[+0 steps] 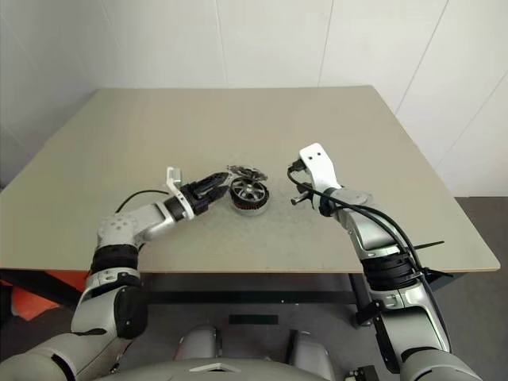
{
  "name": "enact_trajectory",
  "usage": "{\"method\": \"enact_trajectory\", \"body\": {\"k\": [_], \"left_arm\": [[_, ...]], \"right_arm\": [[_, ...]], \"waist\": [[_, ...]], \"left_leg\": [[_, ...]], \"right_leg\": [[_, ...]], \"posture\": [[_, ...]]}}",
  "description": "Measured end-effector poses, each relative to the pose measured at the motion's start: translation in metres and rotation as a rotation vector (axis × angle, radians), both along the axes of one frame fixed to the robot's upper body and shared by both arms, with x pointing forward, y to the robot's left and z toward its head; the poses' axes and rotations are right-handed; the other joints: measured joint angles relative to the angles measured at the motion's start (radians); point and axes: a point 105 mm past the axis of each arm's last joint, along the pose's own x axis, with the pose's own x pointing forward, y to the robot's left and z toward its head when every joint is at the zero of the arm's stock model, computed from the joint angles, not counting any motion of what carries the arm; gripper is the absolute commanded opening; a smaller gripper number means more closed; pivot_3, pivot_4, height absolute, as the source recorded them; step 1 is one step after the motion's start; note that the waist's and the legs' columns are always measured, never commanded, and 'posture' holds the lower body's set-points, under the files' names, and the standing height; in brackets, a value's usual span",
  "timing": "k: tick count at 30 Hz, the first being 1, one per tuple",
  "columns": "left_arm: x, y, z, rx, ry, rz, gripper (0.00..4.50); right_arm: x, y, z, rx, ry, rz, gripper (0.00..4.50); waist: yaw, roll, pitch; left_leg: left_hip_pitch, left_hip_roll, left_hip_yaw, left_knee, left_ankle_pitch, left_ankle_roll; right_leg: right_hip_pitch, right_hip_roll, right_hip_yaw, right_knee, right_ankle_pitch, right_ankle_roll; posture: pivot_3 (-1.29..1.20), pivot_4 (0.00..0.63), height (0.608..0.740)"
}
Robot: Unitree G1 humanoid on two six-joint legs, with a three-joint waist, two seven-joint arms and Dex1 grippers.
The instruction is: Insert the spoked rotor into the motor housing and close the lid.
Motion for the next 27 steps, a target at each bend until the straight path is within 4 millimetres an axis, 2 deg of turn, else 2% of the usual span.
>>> {"method": "enact_trajectory", "body": {"k": [4,9,14,17,20,23,27], "left_arm": [[-0.001,0.022,0.01,0.03,-0.041,0.022,2.77],[-0.004,0.038,0.009,0.06,-0.04,0.043,2.77],[-0.005,0.038,0.009,0.067,-0.045,0.043,2.77],[-0.007,0.031,0.012,0.068,-0.058,0.031,2.77],[-0.009,0.022,0.014,0.066,-0.061,0.012,2.77],[-0.01,0.022,0.014,0.08,-0.058,0.017,2.77],[-0.011,0.022,0.014,0.091,-0.044,0.023,2.77]], "right_arm": [[-0.001,0.002,0.003,0.004,-0.005,0.01,0.0],[-0.005,0.01,0.013,0.023,-0.029,0.053,0.0],[-0.012,0.02,0.023,0.057,-0.038,0.106,0.0],[-0.018,0.034,0.033,0.122,-0.049,0.161,0.0],[-0.022,0.048,0.036,0.171,-0.039,0.192,0.0],[-0.023,0.055,0.035,0.187,-0.025,0.198,0.0],[-0.023,0.079,0.046,0.218,-0.043,0.25,0.0]], "waist": [[0.0,0.0,0.0],[0.0,0.0,0.0],[0.003,0.0,0.0],[0.002,0.0,0.0],[0.002,0.0,0.0],[0.002,0.0,0.0],[-0.003,0.0,0.0]], "left_leg": [[0.0,0.0,0.0,0.0,0.0,0.0],[0.0,0.0,0.0,0.0,0.0,0.0],[0.0,0.0,0.0,0.0,0.0,0.0],[0.0,0.0,0.0,0.0,0.0,0.0],[0.0,0.0,0.0,0.0,0.0,0.0],[0.0,0.0,0.0,0.0,0.0,0.0],[0.0,0.001,0.0,0.0,0.0,-0.001]], "right_leg": [[0.0,0.0,0.0,0.0,0.0,0.0],[0.0,0.0,0.0,0.0,0.0,0.0],[0.0,0.0,0.0,0.0,0.0,0.0],[0.0,0.0,0.0,0.0,0.0,0.0],[0.0,0.0,0.0,0.0,0.0,0.0],[0.0,0.0,0.0,0.0,0.0,0.0],[-0.001,0.0,0.0,0.0,0.0,0.0]], "posture": [[0.0,0.0,0.74],[0.0,0.0,0.74],[0.0,0.0,0.74],[0.0,0.0,0.74],[0.0,0.0,0.74],[0.0,0.0,0.74],[0.0,0.0,0.74]]}}
